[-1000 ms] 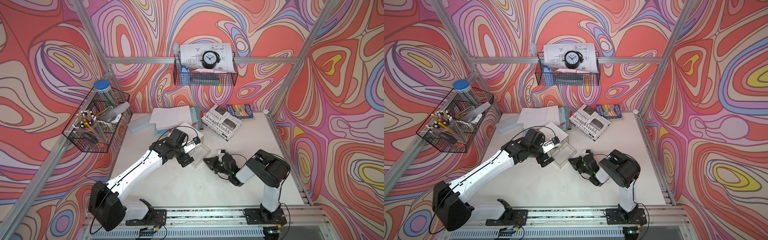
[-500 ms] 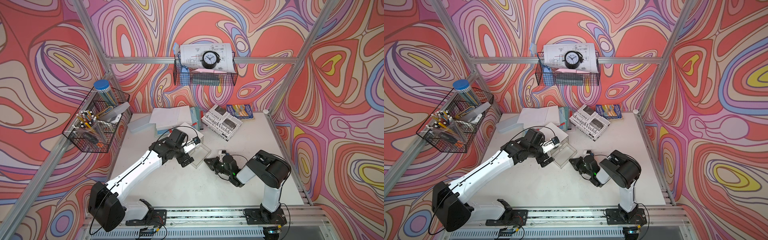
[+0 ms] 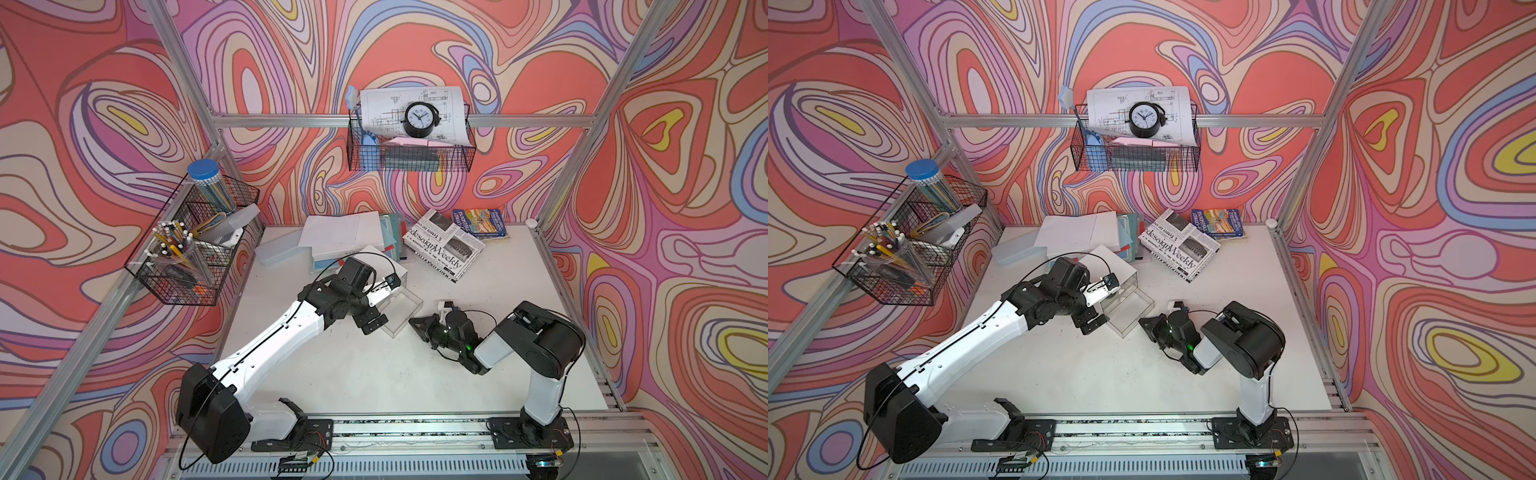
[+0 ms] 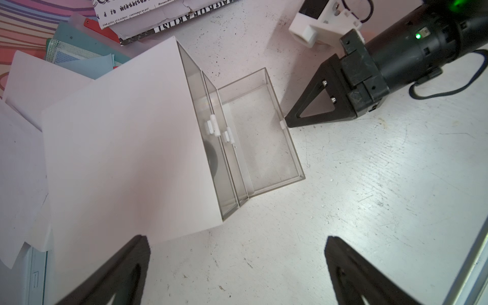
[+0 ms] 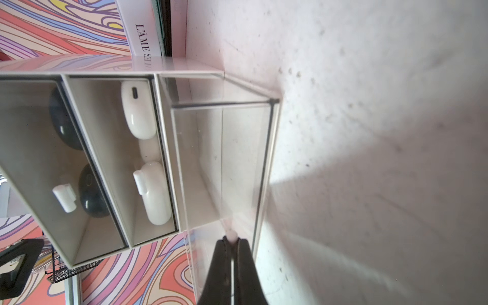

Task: Put the bluetooth earphones in the drawer according to color
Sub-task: Open the drawer in the storage box, then pick up the Bluetooth earphone from the center of the board.

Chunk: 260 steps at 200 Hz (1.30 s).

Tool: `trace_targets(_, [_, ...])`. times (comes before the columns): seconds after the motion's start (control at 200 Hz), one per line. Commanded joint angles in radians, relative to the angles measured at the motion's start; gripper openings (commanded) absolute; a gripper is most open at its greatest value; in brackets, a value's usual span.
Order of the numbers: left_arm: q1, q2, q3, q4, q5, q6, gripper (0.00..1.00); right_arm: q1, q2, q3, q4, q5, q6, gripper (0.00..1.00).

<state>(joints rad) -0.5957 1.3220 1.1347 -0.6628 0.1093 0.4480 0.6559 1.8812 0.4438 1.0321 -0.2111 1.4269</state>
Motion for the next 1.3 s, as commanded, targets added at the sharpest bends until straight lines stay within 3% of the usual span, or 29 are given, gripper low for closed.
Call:
trace_targets(0.0, [0.003,-0.018,0.013,-0.028,0.009,-0.006,0.99,-0.004,-0.014,-0.031,-0.111,0.016,-0.012,0.0])
trace_targets(0.155, [0.004,-0.018,0.014,-0.028,0.01,-0.007,0.99,-0.004,-0.018,-0.023,-0.137,0.008,-0.017,0.0])
trace_targets(0.371, [0.003,-0.02,0.013,-0.027,0.01,-0.009,0.99,-0.003,-0.049,-0.007,-0.194,0.007,-0.032,0.35])
trace_targets(0.571, [0.002,-0.032,0.014,-0.023,0.016,-0.008,0.98,-0.004,-0.162,0.005,-0.324,0.032,-0.081,0.48])
trace_targets(0.871, [-0.002,-0.08,0.005,0.013,0.039,-0.023,0.99,-0.004,-0.458,0.148,-0.844,0.168,-0.314,0.52])
trace_targets(0.931, [-0.001,-0.092,-0.002,0.033,0.049,-0.025,0.99,-0.004,-0.5,0.2,-0.958,0.211,-0.379,0.64])
trace_targets(1.011, [-0.001,-0.099,-0.01,0.048,0.066,-0.031,0.98,-0.023,-0.509,0.283,-1.116,0.247,-0.469,0.72])
trace_targets(1.297, [-0.039,-0.058,0.003,0.03,0.082,-0.035,0.98,-0.174,-0.455,0.452,-1.385,0.25,-0.667,0.75])
